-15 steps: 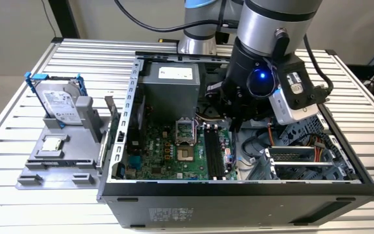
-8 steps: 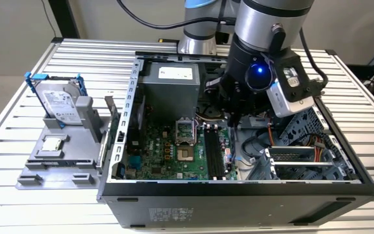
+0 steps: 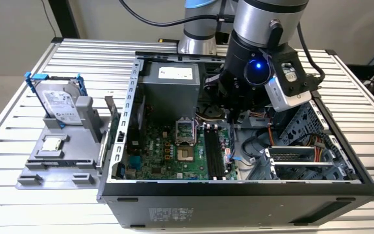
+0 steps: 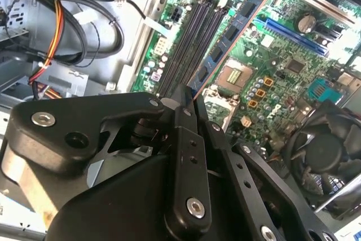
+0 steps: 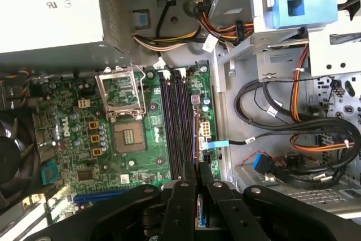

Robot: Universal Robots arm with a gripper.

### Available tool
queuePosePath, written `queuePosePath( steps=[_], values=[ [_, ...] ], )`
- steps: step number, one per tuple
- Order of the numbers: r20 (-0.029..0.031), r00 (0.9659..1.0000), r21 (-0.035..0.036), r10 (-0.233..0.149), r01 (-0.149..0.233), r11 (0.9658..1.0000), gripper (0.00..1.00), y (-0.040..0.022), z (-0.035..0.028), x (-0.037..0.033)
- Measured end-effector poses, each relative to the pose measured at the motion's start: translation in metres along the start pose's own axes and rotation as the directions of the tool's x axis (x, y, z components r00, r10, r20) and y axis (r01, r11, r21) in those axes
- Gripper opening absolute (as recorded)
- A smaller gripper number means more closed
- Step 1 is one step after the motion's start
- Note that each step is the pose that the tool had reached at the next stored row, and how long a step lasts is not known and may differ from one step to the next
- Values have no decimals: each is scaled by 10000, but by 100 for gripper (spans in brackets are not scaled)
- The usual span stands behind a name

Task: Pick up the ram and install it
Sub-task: 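Insert the ram into the slot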

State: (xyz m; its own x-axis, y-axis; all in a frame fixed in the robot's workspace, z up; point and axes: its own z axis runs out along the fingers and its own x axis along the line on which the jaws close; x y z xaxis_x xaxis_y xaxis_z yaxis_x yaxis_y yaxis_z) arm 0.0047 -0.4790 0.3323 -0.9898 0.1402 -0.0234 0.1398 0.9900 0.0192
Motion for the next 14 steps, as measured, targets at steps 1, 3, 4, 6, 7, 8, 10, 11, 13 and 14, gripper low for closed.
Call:
queuePosePath(
  steps=[1,3,4,6,7,8,10,11,13,14],
  values=[
    [0,10000,0,1,-1,10000,0,0,0,0],
    [0,10000,0,1,-1,10000,0,2,0,0],
    [0,10000,0,1,-1,10000,0,2,0,0],
    [0,10000,0,1,-1,10000,0,6,0,1],
    [0,10000,0,1,-1,10000,0,9,0,1],
    [0,10000,1,1,-1,10000,0,11,0,2],
    [0,10000,1,0,0,10000,0,16,1,2],
    [0,10000,1,0,0,10000,0,18,1,3],
    [0,10000,1,0,0,10000,0,21,1,3],
    [0,10000,1,0,0,10000,0,22,1,3]
  ],
)
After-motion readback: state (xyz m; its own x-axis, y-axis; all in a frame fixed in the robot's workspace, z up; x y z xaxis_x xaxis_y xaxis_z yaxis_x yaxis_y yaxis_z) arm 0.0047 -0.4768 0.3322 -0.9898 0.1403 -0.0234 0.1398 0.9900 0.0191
